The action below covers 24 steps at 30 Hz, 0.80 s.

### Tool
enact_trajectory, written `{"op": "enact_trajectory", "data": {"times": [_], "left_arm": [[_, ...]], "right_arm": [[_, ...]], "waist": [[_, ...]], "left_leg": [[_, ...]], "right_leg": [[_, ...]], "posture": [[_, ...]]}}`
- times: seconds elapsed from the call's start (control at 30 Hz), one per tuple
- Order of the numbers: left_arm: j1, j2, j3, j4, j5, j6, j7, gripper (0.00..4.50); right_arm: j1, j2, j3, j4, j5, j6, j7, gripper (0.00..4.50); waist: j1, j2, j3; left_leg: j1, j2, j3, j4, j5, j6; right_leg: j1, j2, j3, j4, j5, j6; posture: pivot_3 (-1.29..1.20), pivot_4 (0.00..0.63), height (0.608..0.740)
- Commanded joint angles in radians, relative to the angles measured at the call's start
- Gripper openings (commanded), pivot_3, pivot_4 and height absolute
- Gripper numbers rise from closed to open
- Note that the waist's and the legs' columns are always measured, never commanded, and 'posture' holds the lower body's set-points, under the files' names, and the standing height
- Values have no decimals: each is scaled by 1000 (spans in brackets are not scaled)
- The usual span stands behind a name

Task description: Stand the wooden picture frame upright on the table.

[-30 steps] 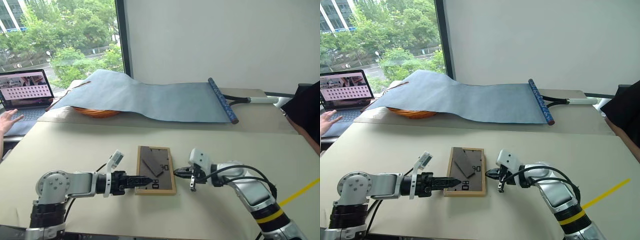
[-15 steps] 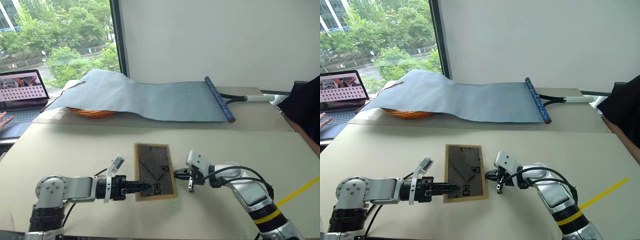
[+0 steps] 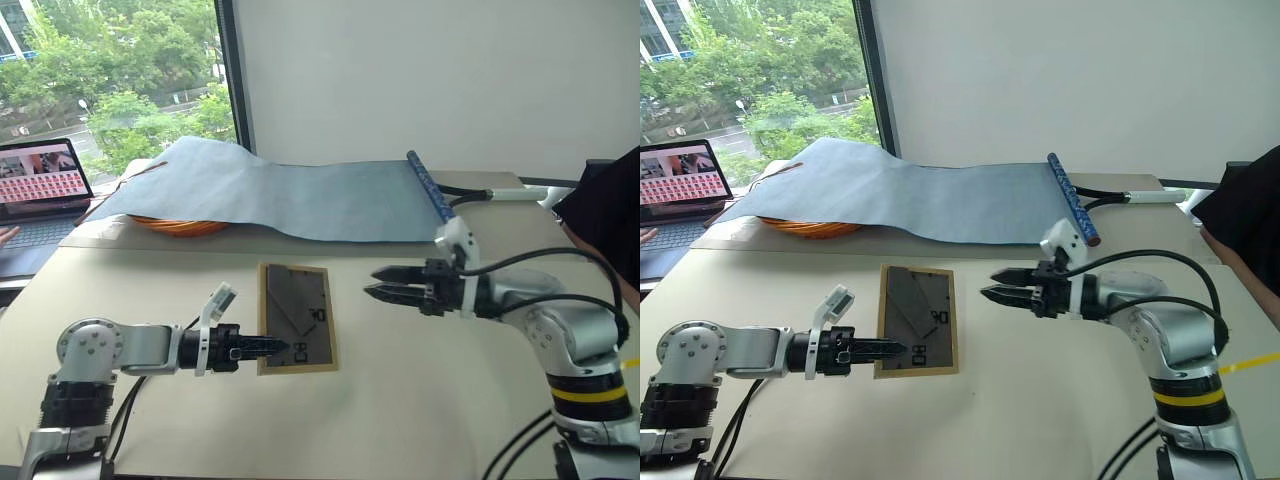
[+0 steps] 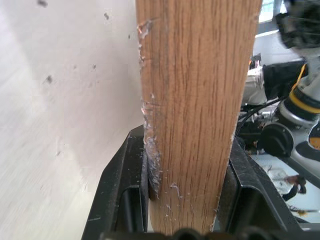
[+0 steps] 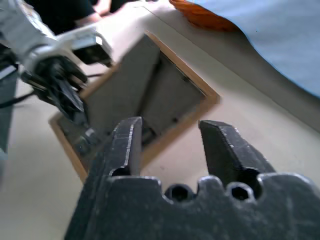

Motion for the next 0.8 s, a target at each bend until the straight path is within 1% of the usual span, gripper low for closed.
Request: {"op": "enact_trajectory", "data": {"times": [0.03,0.07,0.13,0.27,0.4,0.67,0.73,0.8], "left_arm": [[-49,-21,-20,-11,7,4,-45,1149],[-57,-27,-21,-10,5,4,-46,1149],[-66,-32,-24,-11,4,6,-50,1149],[-69,-36,-22,-8,5,13,-54,1149],[-59,-28,-11,18,31,19,-65,1149],[-47,-10,1,57,55,54,-134,1149],[-51,1,-5,69,33,59,-162,1149],[-57,16,-16,90,-2,60,-185,1149]], "right_arm": [[-29,47,118,37,-84,-76,-26,3887],[-36,65,147,62,-105,-96,-28,4204],[-45,85,197,102,-142,-135,-17,4204],[-44,103,240,129,-172,-191,18,4204],[-18,121,202,47,-100,-224,75,4204],[50,33,80,-95,0,-213,110,4204],[63,12,67,-101,-17,-226,98,4204],[73,-19,68,-80,-84,-274,77,4204]], "waist": [[0,0,0],[0,0,0],[2,0,0],[5,0,0],[6,0,0],[13,0,0],[13,0,0],[10,0,0]], "left_leg": [[-2,0,0,0,0,0],[-4,0,0,1,0,0],[-6,0,-1,2,0,0],[-7,0,-1,2,0,0],[-7,0,-1,2,0,0],[-7,0,-2,2,1,-1],[-7,0,-2,2,1,-1],[-7,0,-2,2,1,-1]], "right_leg": [[-1,0,0,0,0,0],[-3,0,-1,0,0,0],[-4,0,-1,0,0,0],[-4,0,-2,0,0,0],[-4,0,-2,0,0,0],[-4,0,-2,0,0,0],[-4,0,-2,0,0,0],[-4,0,-2,0,0,0]], "posture": [[0,150,684],[0,150,684],[0,150,684],[0,150,684],[0,150,684],[0,150,684],[0,150,684],[0,150,684]]}}
